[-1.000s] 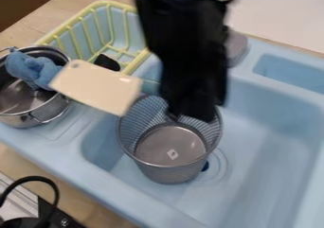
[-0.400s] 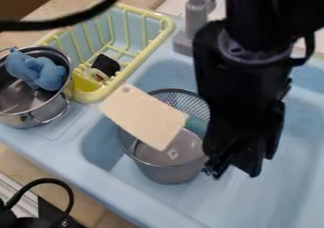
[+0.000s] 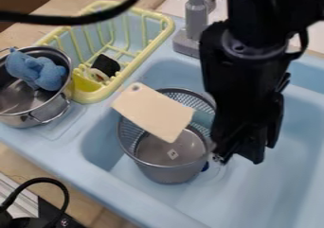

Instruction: Put the chopper inside the basket

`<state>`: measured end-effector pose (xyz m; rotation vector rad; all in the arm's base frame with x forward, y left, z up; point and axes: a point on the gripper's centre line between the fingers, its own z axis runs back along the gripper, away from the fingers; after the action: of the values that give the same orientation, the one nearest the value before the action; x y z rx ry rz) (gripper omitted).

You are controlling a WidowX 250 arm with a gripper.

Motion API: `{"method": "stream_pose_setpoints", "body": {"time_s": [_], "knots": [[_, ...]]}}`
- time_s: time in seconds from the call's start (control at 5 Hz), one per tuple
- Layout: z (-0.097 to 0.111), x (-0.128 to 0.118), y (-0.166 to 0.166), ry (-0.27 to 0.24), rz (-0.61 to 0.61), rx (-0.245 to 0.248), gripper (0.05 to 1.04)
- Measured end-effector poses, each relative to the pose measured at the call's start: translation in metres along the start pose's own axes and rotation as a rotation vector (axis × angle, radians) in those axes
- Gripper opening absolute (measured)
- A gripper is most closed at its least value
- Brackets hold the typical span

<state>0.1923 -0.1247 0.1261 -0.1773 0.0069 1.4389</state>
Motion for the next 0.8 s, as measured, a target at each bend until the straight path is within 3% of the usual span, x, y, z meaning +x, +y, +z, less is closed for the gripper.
{"method": "stream_pose_setpoints", "body": {"time_s": [0.4, 0.8], "knots": [[-0.001, -0.0025, -0.0068, -0.004, -0.037, -0.047, 0.206], [-0.001, -0.0066, -0.0047, 0.046, -0.046, -0.047, 0.258]]}}
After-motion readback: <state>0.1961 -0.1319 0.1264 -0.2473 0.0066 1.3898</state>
